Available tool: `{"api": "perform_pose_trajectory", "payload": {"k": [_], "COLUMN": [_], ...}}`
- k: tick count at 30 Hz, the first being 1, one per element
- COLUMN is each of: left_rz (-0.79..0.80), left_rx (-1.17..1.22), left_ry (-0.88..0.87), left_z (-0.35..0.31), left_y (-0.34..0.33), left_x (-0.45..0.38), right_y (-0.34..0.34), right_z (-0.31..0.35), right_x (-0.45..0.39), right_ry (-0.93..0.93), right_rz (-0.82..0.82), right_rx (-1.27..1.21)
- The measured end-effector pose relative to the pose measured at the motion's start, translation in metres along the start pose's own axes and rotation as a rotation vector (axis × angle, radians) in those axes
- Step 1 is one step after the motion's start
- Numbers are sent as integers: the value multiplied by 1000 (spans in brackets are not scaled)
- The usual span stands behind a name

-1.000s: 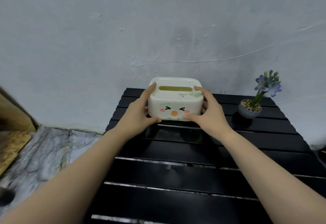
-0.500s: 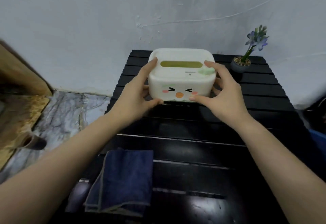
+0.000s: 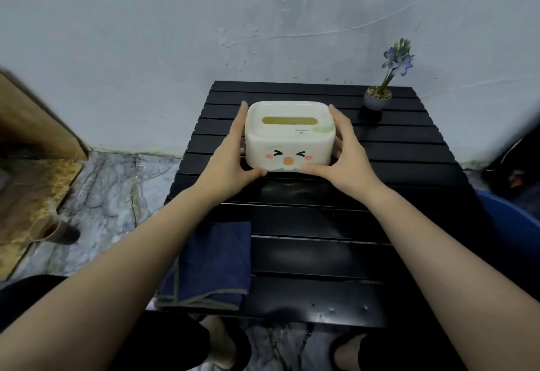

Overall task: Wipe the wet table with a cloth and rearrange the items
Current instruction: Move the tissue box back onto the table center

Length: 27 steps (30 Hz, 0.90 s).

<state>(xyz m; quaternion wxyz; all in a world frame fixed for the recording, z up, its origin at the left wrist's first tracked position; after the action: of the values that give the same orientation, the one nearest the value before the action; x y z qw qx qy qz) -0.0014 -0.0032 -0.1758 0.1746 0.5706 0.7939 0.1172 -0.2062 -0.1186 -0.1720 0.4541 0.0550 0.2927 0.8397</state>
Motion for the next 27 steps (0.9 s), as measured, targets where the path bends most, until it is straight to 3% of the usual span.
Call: {"api": "perform_pose_trajectory", "payload": {"k": [4,7,9,15,18,27], "left_rz": [-212,-467,-546,-322,-178,159], "left_rx": [-86,-93,-44,33,-47,-372], "left_ry": [-86,-269,-367,-433,-477,-376], "left_z": [-22,-55,-82,-132,-141,-101], "left_y": [15,20,9,-85,-130,-217], "left_x": [12,33,43,30,12,-46], "right_y": [9,27,41,83,106,131], "right_z": [-9,-20,-27,-42,-47,-84], "right_x": [11,21,26,30,17,-60], "right_ry": [-71,-114,-134,-123,-87,-171], "right_rz": [-23,-96,-135,-160,-144,-62], "right_rx": [24,3,35,273,395,596]}}
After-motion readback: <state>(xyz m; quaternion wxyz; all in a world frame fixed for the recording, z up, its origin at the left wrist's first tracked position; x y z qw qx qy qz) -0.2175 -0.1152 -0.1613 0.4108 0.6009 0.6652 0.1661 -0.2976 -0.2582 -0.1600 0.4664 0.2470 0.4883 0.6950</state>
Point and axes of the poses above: each hand's wrist, its own x-axis away from the middle knuckle, its own y-axis out of the back of the hand, z = x × y, the point moved 8 cm from there along -x, towards the middle knuckle, and after that the axes turned 10 degrees about x, right-handed, at the moved point
